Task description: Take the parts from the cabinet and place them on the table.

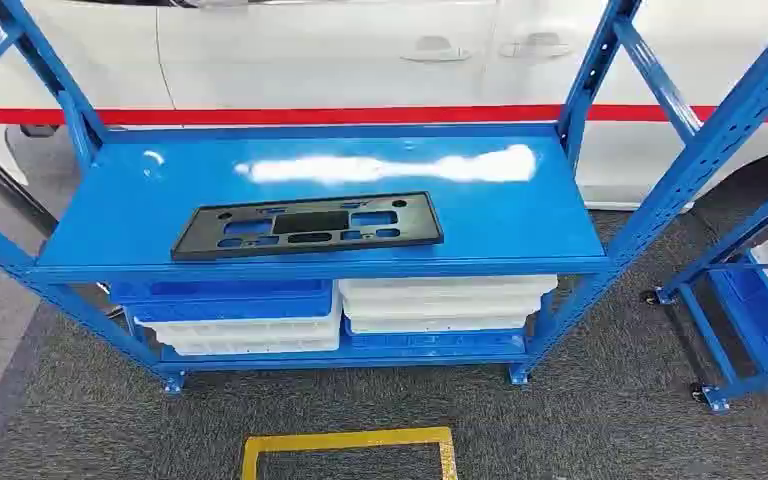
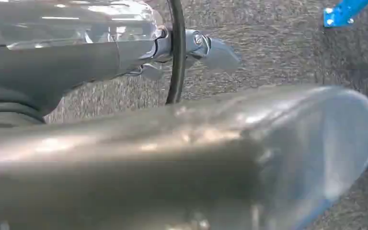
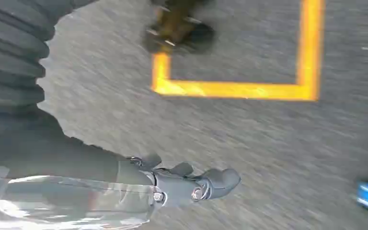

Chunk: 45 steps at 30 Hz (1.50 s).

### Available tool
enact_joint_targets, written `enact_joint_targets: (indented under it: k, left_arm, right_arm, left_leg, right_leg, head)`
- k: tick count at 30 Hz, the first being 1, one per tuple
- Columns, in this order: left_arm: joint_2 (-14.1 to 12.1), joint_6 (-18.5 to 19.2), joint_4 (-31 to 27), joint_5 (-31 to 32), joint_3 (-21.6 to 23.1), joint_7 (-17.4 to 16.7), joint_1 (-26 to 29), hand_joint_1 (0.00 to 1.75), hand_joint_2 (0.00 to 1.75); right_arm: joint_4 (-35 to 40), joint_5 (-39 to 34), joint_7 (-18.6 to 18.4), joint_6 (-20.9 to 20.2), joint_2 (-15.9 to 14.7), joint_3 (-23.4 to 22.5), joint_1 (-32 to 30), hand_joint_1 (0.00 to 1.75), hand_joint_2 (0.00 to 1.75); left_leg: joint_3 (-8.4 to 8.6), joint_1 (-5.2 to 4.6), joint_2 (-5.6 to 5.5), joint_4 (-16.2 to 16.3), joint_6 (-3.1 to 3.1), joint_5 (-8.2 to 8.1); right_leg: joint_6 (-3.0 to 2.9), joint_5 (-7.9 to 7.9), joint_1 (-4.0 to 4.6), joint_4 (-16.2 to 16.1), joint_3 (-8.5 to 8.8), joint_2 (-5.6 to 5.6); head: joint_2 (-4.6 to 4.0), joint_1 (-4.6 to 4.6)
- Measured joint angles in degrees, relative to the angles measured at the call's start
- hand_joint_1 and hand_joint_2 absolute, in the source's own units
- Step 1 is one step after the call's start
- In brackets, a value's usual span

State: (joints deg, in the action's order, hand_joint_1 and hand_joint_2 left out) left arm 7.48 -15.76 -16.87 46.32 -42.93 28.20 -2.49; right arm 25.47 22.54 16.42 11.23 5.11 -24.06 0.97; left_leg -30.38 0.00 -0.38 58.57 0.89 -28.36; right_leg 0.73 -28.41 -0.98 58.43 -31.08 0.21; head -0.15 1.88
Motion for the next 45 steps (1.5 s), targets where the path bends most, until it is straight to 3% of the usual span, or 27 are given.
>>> enact_joint_targets:
  k: [13,23,34,35,36,41,42,43,44,45]
  left_arm:
    - [0.1,-1.8,1.0,4.3,-2.1,-0.2,0.2,0.0,0.0]
    - [0.4,-1.8,1.9,7.1,-4.4,-1.3,0.3,0.0,0.0]
    - [0.4,-0.5,2.9,11.2,-6.9,-5.1,0.7,0.0,0.0]
    - [0.4,-0.4,2.9,11.5,-7.1,-5.5,0.7,0.0,0.0]
    - [0.4,-0.1,3.0,12.0,-7.4,-5.8,0.8,0.0,0.0]
    - [0.4,1.2,3.2,14.0,-8.7,-7.0,0.8,0.0,0.0]
    - [0.4,1.4,3.2,14.3,-8.8,-7.1,0.8,0.0,0.0]
    - [0.5,1.5,3.3,14.6,-9.1,-7.1,0.8,0.0,0.0]
    - [0.7,1.6,3.3,14.9,-9.4,-7.1,0.8,0.0,0.0]
    - [0.7,1.8,3.3,14.9,-9.7,-7.2,0.8,0.0,0.0]
  right_arm:
    - [23.9,2.9,1.1,0.7,0.0,10.4,-0.7,0.0,1.75]
    - [39.6,4.9,1.5,1.1,0.0,25.0,0.1,0.0,1.75]
    - [52.3,8.7,0.0,1.9,-1.0,44.0,6.3,0.0,1.75]
    - [53.3,8.9,-0.4,2.1,-1.3,45.9,7.0,0.0,0.0]
    - [54.3,9.0,-0.9,2.1,-1.6,47.8,7.7,0.0,1.75]
    - [57.2,9.1,-5.5,1.3,-3.5,56.0,12.2,0.0,1.75]
    - [57.7,9.7,-6.3,1.3,-4.3,57.4,12.9,0.0,1.75]
    - [58.4,10.8,-7.2,1.4,-5.1,58.7,13.4,0.0,1.75]
    - [59.0,11.9,-7.7,1.7,-5.7,59.8,13.8,0.0,1.75]
    - [59.4,13.3,-8.4,2.2,-6.2,60.9,14.3,0.0,1.75]
  left_leg:
    - [-0.01,0.0,0.0,0.0,0.0,0.02]
    - [-0.03,0.0,0.0,0.0,0.0,0.03]
    - [-0.14,-0.33,-0.02,0.2,0.05,0.06]
    - [-0.2,-0.35,-0.04,0.2,0.06,0.06]
    - [-0.26,-0.38,-0.04,0.3,0.07,0.06]
    - [-0.66,-0.45,-0.09,0.7,0.64,0.09]
    - [-0.62,-0.33,-0.1,0.2,1.05,0.37]
    - [-0.08,0.38,-0.03,-0.7,1.55,0.97]
    - [0.05,0.26,-0.14,-1.0,1.72,1.17]
    - [-0.06,0.26,-0.07,-1.0,1.99,1.34]
  right_leg:
    - [0.01,0.01,0.01,0.0,-0.04,0.01]
    - [0.01,0.02,0.01,0.0,-0.06,0.01]
    - [0.12,0.13,-0.27,0.0,-0.08,-0.04]
    - [0.14,0.14,-0.32,0.0,-0.1,-0.05]
    - [0.2,0.17,-0.34,0.0,-0.11,-0.07]
    - [0.76,0.51,-0.47,-0.3,-0.16,-0.11]
    - [1.01,0.65,-0.3,-0.5,-0.06,-0.1]
    - [1.06,0.23,-0.37,-0.3,-0.12,-0.13]
    - [1.08,-0.9,-0.29,1.3,-0.81,-0.2]
    - [1.11,-3.04,-0.32,4.9,-2.7,-0.17]
  head:
    - [0.0,0.0]
    - [0.0,0.0]
    - [0.0,0.0]
    - [0.0,0.0]
    - [0.0,0.0]
    - [0.0,0.0]
    - [0.0,0.0]
    - [0.0,0.02]
    - [0.0,-0.02]
    - [0.0,0.0]
